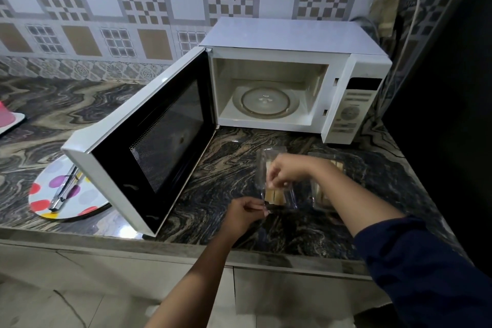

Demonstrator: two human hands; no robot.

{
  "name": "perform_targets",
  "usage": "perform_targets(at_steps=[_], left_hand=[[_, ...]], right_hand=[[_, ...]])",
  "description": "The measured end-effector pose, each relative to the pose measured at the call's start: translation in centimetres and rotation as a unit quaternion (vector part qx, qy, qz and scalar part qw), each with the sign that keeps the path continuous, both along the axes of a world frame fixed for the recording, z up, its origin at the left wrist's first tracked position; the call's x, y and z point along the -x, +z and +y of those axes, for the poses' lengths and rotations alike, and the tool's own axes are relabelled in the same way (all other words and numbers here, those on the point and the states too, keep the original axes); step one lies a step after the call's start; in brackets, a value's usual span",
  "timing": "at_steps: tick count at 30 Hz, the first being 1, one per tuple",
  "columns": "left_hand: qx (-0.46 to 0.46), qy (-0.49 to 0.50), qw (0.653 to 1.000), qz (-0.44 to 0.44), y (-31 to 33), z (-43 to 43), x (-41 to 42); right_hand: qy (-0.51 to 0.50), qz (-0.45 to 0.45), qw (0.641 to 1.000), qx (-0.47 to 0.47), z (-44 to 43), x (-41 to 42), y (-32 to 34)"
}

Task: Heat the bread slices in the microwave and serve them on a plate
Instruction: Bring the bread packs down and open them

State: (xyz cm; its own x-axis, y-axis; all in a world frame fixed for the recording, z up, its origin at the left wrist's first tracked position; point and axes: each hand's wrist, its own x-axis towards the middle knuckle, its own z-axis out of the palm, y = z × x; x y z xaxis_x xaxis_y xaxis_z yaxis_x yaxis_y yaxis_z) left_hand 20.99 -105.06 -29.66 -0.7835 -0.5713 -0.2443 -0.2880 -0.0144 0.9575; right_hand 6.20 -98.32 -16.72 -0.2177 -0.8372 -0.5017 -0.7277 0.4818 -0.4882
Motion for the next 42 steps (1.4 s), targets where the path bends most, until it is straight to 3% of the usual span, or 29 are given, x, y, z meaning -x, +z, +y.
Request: perform_targets(at_steps=[2,5,9,14,18,23,28,32,42], left_hand=[[-0.008,0.01,1.0,-0.01,0.4,0.0,0.3],[-0.023,0.023,0.999,-0.019,0.7,-0.1,0.6],[-0.056,0.037,0.997,-0.039,1.1,-0.1,1.0],[-0.135,0.059,0.988,-0.055,1.9,0.2,1.5],[-0.257,0.082,0.963,-0.025,2.2,0.7,2.0],[-0.28,0.128,0.951,-0.011,1.9,1.2,2.7],[-0.302,0.155,0.94,0.008,1.6,1.8,2.7],[-0.286,0.165,0.944,0.005,1.7,2.2,2.5],[-0.263,0.192,0.945,0.009,2.7,2.1,2.3]], right_hand=[[-0.021,-0.005,0.999,0.041,0.0,0.4,1.9],[-0.048,0.091,0.983,0.15,0.0,0.9,3.5],[-0.129,0.248,0.916,0.289,0.4,1.4,3.4],[-0.131,0.305,0.859,0.391,0.9,1.2,0.6],[-0.191,0.286,0.876,0.338,0.3,1.1,-2.6],[-0.32,0.136,0.928,0.13,-1.4,0.9,-5.4],[-0.351,0.03,0.934,0.054,-2.8,0.2,-7.4],[-0.398,0.014,0.915,0.061,-3.0,0.0,-7.7],[-0.366,0.006,0.929,0.056,0.0,0.5,-1.6]])
